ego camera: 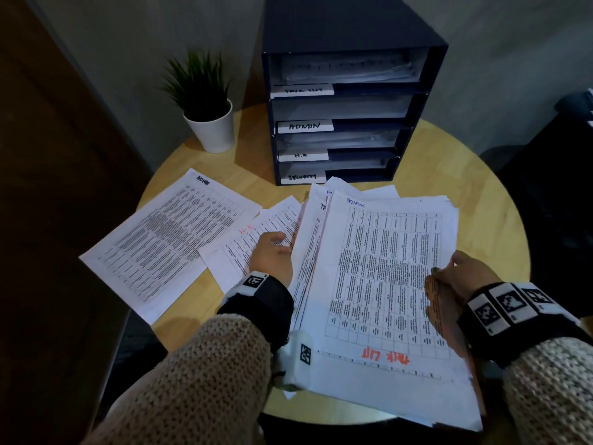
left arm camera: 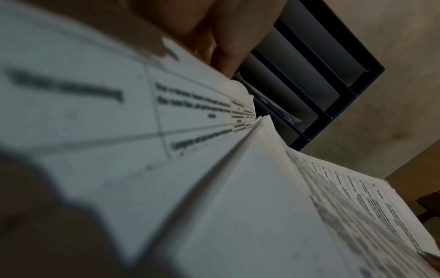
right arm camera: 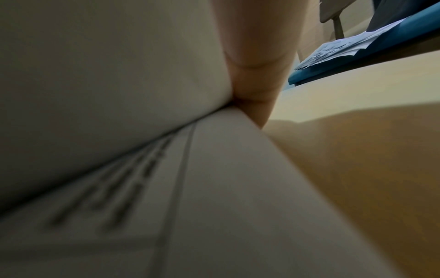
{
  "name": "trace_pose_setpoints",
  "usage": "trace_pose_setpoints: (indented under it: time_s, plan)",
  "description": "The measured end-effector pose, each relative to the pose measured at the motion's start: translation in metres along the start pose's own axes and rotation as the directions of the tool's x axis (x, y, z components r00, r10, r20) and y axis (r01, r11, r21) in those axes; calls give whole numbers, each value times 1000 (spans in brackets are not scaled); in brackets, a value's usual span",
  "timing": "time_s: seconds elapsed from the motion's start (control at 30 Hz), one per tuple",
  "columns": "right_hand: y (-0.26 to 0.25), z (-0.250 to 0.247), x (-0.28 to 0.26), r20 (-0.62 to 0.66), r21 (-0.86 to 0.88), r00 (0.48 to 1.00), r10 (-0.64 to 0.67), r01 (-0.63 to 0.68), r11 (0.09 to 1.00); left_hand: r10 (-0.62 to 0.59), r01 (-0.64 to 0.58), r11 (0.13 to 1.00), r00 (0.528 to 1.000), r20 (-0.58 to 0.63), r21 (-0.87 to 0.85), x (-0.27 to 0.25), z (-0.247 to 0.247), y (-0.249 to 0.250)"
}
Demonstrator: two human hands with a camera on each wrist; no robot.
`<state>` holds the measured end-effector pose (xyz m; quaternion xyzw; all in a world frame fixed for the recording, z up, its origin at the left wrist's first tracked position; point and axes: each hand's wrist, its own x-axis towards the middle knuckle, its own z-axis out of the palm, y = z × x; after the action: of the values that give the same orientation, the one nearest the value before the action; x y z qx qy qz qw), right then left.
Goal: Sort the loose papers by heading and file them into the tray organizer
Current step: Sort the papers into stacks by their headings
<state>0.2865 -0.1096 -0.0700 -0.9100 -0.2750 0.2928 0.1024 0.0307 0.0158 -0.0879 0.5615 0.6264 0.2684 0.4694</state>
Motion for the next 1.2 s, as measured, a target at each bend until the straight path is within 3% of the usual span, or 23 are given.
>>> trace_pose_setpoints:
  time_s: [0.23, 0.4, 0.5, 0.6, 0.73, 0.83, 1.0, 1.1, 1.2]
  plan:
    - [13, 3, 10, 46, 274, 999, -15, 2, 962, -20, 7, 997, 982, 186, 73, -3, -4, 5]
    - [8, 3, 7, 46, 353, 999, -22, 4, 935, -24, 13, 996, 993, 116, 89, -4, 0, 9]
    - [10, 4, 9, 43, 382, 999, -27, 8, 924, -33, 26, 998, 988, 152, 52, -6, 1, 11]
    - [9, 4, 9, 36, 407, 999, -37, 20, 913, -16, -3, 993, 988, 152, 119, -6, 1, 10]
    - [8, 3, 8, 4, 399, 999, -47, 41, 916, 77, -87, 970, 996, 50, 227, -8, 2, 11]
    - [8, 3, 11, -62, 275, 998, -27, 43, 961, 124, -114, 976, 991, -42, 187, -10, -2, 17]
    - [11, 5, 17, -49, 379, 998, -33, 49, 924, 186, -181, 982, 976, -115, 51, -3, -12, 17]
    - [10, 7, 13, 3, 488, 998, -56, 48, 871, 136, -136, 991, 988, -78, 11, -4, -15, 20]
    - [9, 12, 15, -22, 410, 995, -98, 98, 907, 89, -89, 991, 996, -4, 97, 2, -15, 17]
